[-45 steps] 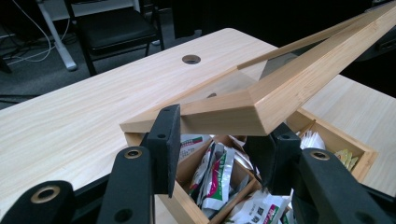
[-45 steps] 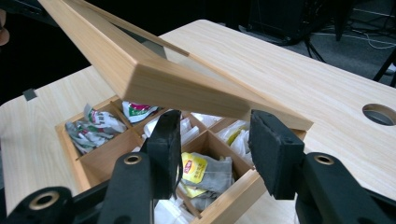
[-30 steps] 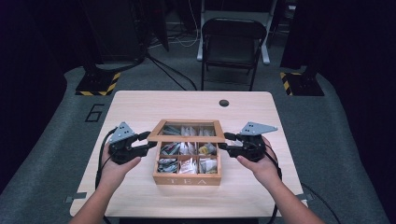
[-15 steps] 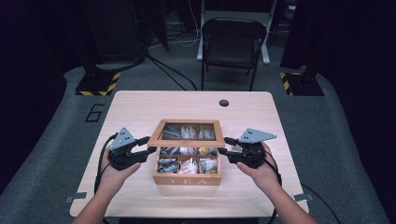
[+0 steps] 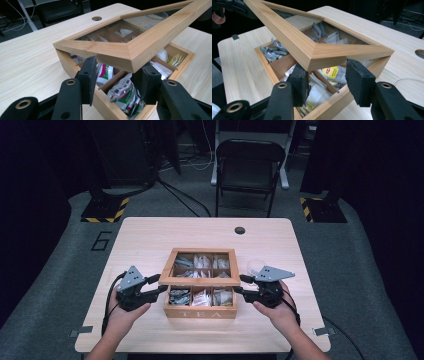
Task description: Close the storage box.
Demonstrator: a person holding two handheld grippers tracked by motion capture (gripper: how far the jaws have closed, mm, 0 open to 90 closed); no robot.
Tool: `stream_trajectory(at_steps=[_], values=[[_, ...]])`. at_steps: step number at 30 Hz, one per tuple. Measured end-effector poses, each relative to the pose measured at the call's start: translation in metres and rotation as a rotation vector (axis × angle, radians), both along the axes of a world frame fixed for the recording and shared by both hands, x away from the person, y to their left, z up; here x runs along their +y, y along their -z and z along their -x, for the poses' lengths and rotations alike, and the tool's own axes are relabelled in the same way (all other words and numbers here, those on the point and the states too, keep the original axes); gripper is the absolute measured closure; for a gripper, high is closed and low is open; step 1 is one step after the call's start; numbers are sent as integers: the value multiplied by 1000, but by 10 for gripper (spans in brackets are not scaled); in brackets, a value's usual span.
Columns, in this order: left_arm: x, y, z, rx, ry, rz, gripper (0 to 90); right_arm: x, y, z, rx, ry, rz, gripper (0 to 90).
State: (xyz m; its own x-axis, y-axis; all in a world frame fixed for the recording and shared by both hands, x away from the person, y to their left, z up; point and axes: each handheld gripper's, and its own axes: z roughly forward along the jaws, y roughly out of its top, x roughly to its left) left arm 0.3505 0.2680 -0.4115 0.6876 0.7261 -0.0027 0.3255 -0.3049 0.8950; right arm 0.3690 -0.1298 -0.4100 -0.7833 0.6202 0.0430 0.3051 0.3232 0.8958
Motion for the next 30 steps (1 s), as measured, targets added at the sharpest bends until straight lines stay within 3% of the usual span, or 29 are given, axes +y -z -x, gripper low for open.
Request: stream_trajectory(at_steps=[9, 20, 29, 30], values=[[-1, 16, 7, -20, -7, -5, 551, 2, 16, 10, -19, 18, -2, 523], [-2, 32, 13, 11, -12, 9, 551, 3, 29, 16, -3, 16, 20, 522], [-3, 46, 17, 41, -4, -34, 559, 5, 43, 22, 34, 8, 35, 520], [-3, 47, 18, 50, 9, -23, 559, 5, 44, 22, 37, 1, 41, 521]])
